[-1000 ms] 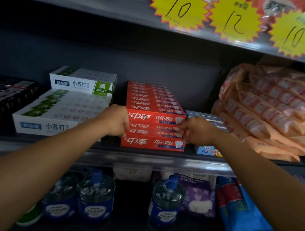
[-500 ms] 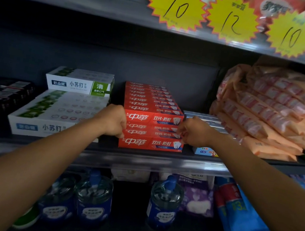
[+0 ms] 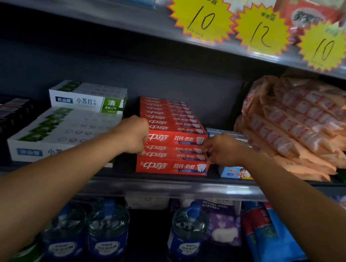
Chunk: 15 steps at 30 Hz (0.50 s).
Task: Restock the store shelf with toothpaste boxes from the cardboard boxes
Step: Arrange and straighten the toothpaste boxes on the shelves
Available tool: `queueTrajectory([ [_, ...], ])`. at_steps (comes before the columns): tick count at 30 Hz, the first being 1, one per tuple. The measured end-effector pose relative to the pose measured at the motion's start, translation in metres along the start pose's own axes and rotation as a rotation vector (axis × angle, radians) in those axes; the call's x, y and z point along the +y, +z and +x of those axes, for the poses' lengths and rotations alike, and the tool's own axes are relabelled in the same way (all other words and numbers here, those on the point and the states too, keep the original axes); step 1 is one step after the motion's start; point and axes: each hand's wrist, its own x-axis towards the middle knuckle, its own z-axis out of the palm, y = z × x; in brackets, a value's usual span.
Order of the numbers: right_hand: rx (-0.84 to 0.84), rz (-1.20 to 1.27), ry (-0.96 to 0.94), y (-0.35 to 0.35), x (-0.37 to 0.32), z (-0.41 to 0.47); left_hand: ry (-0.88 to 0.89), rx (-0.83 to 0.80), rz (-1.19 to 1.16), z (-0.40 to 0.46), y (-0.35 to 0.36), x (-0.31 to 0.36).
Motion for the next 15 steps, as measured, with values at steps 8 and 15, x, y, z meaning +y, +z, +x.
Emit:
queueTrajectory([
  [8, 0.061, -0.046, 0.187, -0.038, 0.008, -0.032, 0.287, 0.084, 0.039, 0.024, -0.013, 0.035],
  [15, 0.112, -0.075, 0.31, -0.038, 0.049, -0.071, 0.495, 0.063, -0.003, 0.042, 0.015, 0.1],
])
